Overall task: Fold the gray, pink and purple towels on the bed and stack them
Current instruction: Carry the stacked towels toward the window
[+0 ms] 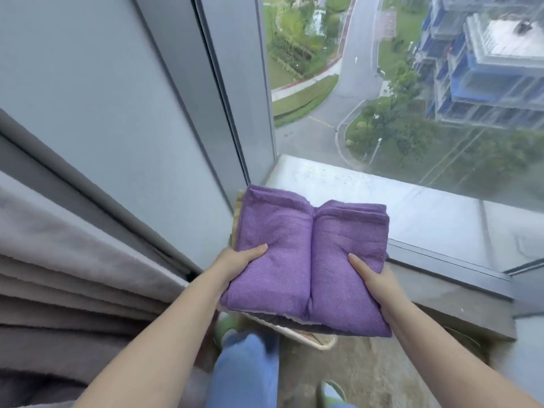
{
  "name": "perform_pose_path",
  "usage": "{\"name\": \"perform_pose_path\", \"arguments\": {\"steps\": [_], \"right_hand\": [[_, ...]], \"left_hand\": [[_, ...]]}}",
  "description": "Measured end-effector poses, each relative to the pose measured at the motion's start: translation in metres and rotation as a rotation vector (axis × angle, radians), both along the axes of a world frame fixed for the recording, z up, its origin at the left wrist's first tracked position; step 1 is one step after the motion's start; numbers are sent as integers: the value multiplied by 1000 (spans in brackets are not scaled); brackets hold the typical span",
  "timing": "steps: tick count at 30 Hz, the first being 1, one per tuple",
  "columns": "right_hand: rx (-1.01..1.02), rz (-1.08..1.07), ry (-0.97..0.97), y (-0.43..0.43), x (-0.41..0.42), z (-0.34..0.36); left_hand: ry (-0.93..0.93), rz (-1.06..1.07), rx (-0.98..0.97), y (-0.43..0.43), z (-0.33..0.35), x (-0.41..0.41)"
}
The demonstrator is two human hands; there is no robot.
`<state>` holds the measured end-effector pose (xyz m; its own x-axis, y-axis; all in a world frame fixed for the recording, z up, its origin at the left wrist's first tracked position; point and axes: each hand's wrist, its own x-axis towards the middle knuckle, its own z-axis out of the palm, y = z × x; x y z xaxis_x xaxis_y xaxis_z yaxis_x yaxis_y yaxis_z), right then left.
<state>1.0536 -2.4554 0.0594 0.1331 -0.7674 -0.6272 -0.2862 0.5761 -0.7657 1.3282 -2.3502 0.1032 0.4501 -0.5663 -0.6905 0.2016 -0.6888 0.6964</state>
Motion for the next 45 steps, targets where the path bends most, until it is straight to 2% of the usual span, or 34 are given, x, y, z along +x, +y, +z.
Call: {"name": "perform_pose_path", "arguments": {"steps": [8,14,21,26,34,38,41,43,45], "right_hand": [[50,-240,142,7,54,-170],[25,-303,173,28,76,-270],[126,-273,222,25,87,-387],[185,-292,181,19,90,-440],[260,-257,165,14,84,-479],[266,-154,267,7,87,-483],[170,-81,461,5,88,-476],[0,77,699,6,90,-460],[-330,414,991,10,91,-447]], "left_hand": [[130,-212,159,-60,-178,67],[115,-302,240,-56,-291,91],[108,-310,257,-50,-418,95],[132,-332,278,-54,-481,91],[105,-360,348,-55,-538,93],[-122,-368,368,-58,-545,97],[-314,-537,374,-65,-529,92],[-608,-771,338,-68,-510,90],[-959,-1027,192,-68,-492,91]]}}
